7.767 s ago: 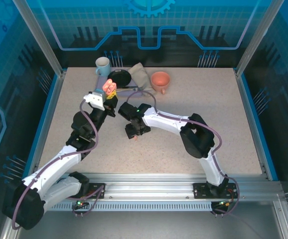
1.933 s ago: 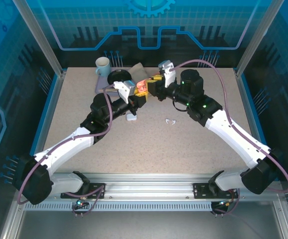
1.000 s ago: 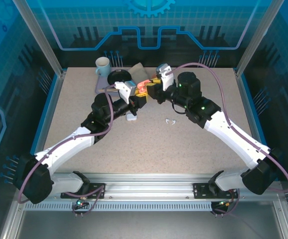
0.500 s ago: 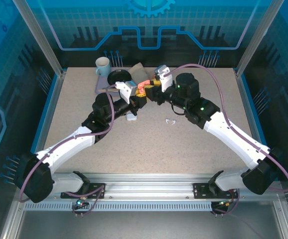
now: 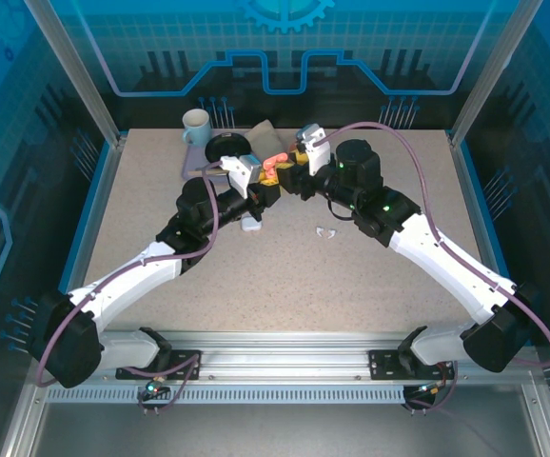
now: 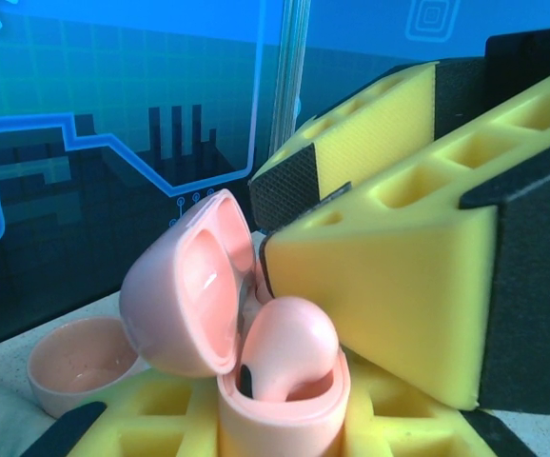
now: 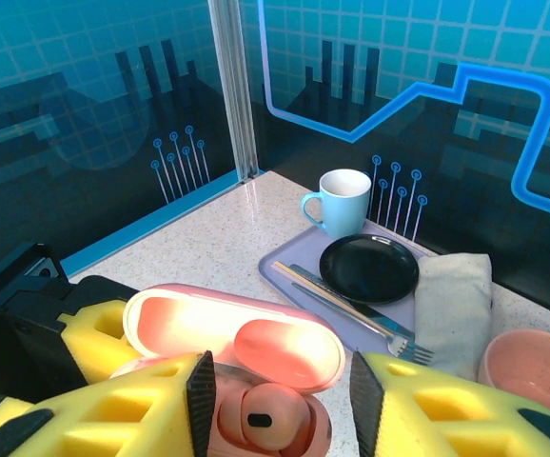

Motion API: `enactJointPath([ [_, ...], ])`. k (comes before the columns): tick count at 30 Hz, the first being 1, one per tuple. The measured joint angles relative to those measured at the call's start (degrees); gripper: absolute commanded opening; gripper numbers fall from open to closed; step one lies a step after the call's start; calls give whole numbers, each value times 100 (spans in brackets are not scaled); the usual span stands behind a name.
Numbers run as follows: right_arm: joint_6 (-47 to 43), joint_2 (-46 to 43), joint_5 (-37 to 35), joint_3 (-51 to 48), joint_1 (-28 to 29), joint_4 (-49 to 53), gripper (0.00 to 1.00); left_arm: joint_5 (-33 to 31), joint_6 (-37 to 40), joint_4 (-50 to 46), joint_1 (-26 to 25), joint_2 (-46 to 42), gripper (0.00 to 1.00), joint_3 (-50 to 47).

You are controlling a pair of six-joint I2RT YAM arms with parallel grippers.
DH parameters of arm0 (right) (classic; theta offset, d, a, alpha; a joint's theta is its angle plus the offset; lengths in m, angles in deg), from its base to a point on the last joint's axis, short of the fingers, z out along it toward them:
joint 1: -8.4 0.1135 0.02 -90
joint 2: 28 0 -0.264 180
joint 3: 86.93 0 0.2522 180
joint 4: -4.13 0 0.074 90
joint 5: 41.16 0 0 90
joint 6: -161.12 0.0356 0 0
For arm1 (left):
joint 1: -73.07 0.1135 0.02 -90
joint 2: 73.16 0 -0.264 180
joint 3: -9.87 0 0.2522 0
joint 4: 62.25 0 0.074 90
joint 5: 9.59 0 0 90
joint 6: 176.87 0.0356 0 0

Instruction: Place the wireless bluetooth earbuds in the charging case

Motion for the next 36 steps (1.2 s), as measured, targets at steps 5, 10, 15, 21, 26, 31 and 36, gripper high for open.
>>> enactJointPath([
  [5,35,0,-35,0,-7,0,48,0,0,0,0,0,0,0],
  [10,170,0,-26,0,-55,-2,49,2,0,2,0,0,0,0],
  [15,326,0,-24,0,-94,-7,49,2,0,2,0,0,0,0],
  [21,525,-11,92,0,-170,-105,49,2,-2,2,0,0,0,0],
  [26,756,-52,275,0,-249,-192,50,0,-7,2,0,0,0,0],
  [31,1019,-92,468,0,-358,-299,50,0,-35,2,0,0,0,0],
  [36,1366,-98,597,0,-516,-442,51,0,-39,2,0,0,0,0],
])
